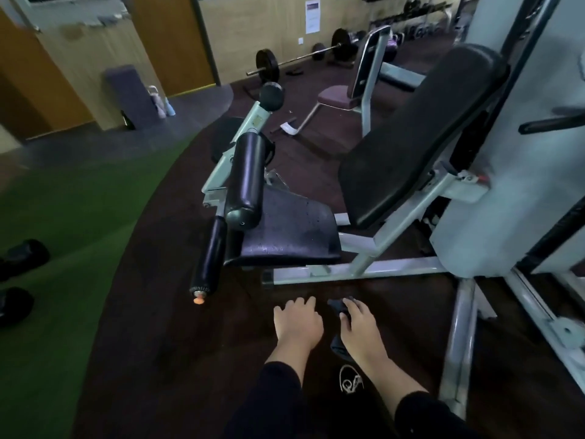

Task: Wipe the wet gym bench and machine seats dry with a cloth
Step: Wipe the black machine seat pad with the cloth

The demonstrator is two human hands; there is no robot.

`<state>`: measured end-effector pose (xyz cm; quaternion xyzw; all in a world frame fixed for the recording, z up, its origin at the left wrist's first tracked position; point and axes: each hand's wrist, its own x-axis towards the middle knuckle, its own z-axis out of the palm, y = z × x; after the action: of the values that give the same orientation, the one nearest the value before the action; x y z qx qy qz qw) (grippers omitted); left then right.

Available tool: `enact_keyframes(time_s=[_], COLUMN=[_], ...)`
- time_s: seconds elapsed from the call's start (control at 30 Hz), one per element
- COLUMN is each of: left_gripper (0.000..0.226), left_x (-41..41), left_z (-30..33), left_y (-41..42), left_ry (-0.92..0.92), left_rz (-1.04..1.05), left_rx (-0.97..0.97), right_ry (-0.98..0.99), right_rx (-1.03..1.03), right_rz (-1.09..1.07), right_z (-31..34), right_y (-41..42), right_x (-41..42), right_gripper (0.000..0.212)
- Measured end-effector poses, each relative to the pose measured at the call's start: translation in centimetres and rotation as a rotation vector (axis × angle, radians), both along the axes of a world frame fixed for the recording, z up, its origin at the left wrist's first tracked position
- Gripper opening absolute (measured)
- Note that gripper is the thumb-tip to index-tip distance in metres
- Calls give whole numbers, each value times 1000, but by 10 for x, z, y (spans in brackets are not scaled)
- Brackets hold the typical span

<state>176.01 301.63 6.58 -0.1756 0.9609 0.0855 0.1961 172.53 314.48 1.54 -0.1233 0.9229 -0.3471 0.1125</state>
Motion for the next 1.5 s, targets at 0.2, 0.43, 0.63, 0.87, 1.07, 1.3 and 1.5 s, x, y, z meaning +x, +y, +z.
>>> enact_keyframes(time_s=[0.2, 0.43, 0.63, 0.87, 1.07, 1.3, 1.5], left_gripper=[45, 49, 48, 47, 49, 51, 52], left_x=[-101, -197, -250, -303, -336, -377, -387], left_z=[-10, -35, -81, -168, -262, -349, -378], left_y=[-29, -44, -65, -97, -129, -164, -167], left_ry=[-11, -16, -31, 13, 74, 278, 439], left_rz=[105, 153, 109, 72, 40, -55, -48], left_rx=[25, 15, -26, -64, -102, -269, -374], right_ry=[13, 16, -28, -7, 43, 234, 391], right_rx=[-6, -34, -64, -136, -206, -251, -287], right_rz=[55, 74, 72, 100, 104, 109, 187], right_z=[-6, -34, -90, -180, -267, -361, -390], right_y=[-26, -36, -53, -85, -111, -141, -150], right_x=[-121, -220, -266, -313, -356, -406, -428], right_gripper=[38, 38, 39, 37, 38, 36, 41])
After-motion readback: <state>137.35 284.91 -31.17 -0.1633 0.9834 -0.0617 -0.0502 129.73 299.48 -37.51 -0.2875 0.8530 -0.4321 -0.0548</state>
